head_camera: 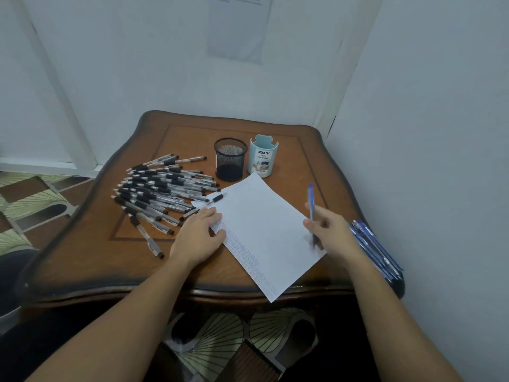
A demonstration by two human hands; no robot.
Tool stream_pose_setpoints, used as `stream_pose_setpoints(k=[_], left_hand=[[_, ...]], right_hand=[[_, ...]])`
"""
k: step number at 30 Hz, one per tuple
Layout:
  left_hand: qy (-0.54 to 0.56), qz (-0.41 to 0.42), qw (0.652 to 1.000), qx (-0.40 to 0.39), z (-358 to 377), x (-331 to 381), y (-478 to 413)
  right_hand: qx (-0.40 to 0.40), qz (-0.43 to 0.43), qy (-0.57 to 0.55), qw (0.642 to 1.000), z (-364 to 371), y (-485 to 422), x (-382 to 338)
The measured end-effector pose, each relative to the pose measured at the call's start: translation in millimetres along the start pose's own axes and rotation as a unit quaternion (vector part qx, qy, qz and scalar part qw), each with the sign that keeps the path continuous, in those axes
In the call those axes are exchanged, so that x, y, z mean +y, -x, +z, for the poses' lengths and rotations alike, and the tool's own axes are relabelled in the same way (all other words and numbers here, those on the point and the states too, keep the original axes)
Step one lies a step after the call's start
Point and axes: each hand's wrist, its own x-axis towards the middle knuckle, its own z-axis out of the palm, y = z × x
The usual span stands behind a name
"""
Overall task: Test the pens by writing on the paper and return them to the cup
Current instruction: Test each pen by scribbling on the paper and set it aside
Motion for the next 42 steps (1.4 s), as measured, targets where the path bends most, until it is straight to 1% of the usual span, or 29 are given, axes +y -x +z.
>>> stream_pose_setpoints(k=[2, 5, 8, 11, 19, 23, 33, 38, 40, 42], left_hand=[[0.002, -0.002, 1.0, 0.0, -0.5, 0.7, 1.1], [0.013, 0.005, 1.0, 0.003, -1.0, 0.4, 3.1], [0.017, 0.007, 1.0, 0.007, -1.5, 0.2, 4.7], [0.018, 0.001, 1.0, 0.008, -2.0, 1.0, 5.6], [0.024, -0.008, 1.0, 0.012, -4.3, 3.6, 10.5], [0.02, -0.005, 1.0, 0.014, -6.1, 4.3, 13.6], [0.014, 0.009, 1.0, -0.014, -9.9, -3.0, 15.2], [-0.019, 0.033, 0.998, -0.058, -13.9, -10.8, 20.2], [-0.026, 0.034, 0.997, -0.069, -14.5, -13.3, 24.0], [-0.035, 0.037, 0.996, -0.07, -14.7, -13.5, 25.8]], right_hand=[[0.047, -0.005, 0.089, 0.995, -23.6, 1.9, 4.4], [0.092, -0.005, 0.201, 0.975, -56.2, 10.1, 10.2], [0.114, 0.022, 0.267, 0.957, -80.9, 17.9, 20.7], [0.11, 0.053, 0.307, 0.944, -92.3, 23.3, 31.4], [0.083, 0.042, 0.333, 0.938, -81.9, 27.4, 42.5], [0.085, 0.036, 0.343, 0.935, -79.0, 25.8, 42.3], [0.085, 0.003, 0.36, 0.929, -69.5, 20.0, 42.0], [0.116, -0.052, 0.347, 0.929, -54.0, 10.1, 35.2], [0.101, -0.085, 0.337, 0.932, -34.8, 2.7, 23.8], [0.061, -0.123, 0.328, 0.935, -7.8, -8.4, 10.3]])
